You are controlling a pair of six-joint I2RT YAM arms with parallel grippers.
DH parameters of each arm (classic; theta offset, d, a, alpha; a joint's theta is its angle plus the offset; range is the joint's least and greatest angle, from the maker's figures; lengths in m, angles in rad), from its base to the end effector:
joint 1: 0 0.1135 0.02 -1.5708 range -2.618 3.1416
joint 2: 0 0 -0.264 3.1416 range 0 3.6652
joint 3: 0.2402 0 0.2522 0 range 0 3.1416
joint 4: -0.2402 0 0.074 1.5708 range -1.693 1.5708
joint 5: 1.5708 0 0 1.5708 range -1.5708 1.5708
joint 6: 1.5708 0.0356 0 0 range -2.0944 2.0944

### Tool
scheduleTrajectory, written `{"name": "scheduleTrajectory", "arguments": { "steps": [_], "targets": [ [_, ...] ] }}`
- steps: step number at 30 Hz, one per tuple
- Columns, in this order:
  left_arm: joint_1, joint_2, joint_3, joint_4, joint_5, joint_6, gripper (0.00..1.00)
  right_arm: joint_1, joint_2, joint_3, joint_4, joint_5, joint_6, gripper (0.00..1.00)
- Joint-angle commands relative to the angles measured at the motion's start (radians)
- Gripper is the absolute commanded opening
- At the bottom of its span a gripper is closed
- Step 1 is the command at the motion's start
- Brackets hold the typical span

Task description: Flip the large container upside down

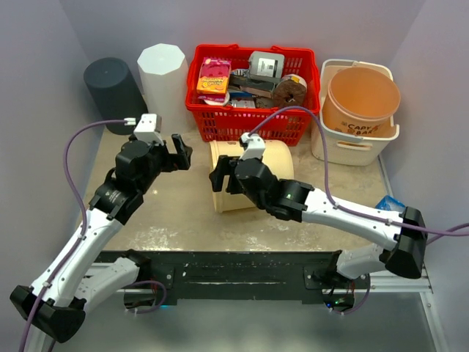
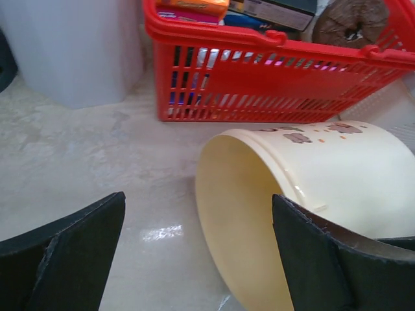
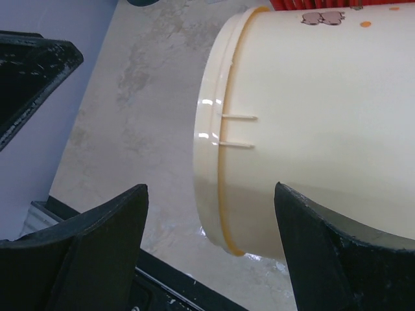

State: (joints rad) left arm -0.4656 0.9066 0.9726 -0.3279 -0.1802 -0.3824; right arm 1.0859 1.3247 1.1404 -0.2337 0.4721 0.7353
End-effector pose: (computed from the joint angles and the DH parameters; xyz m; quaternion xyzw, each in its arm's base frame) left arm 0.1843 -0.0855 0.3692 -0.0219 0.7918 -0.1844 0.5819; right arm 0.1561 0.2615 0.3407 -0.0167 0.8249 0.2983 0.4798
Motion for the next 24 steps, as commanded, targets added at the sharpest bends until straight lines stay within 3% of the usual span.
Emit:
{"name": "scheduleTrajectory", "arguments": {
  "steps": [1,6,11,19,24],
  "targets": [
    [0.036,-0.061,-0.012,-0.108,-0.071,0.089,0.99,0.072,0.077,0.130,-0.065,0.196,-0.002,0.82],
    [0.067,-0.083,-0.074,-0.105,-0.073,0.126,1.00,0.129,0.194,0.277,-0.163,0.345,0.015,0.78],
    [0.096,-0.080,-0.127,-0.074,-0.050,0.148,0.99,0.147,0.319,0.364,-0.269,0.392,0.062,0.70],
    [0.116,-0.077,-0.187,-0.036,-0.010,0.158,0.99,0.155,0.387,0.429,-0.341,0.467,0.105,0.60],
    [0.134,-0.078,-0.199,-0.028,0.010,0.160,1.00,0.157,0.422,0.476,-0.398,0.533,0.141,0.59]
  ]
}}
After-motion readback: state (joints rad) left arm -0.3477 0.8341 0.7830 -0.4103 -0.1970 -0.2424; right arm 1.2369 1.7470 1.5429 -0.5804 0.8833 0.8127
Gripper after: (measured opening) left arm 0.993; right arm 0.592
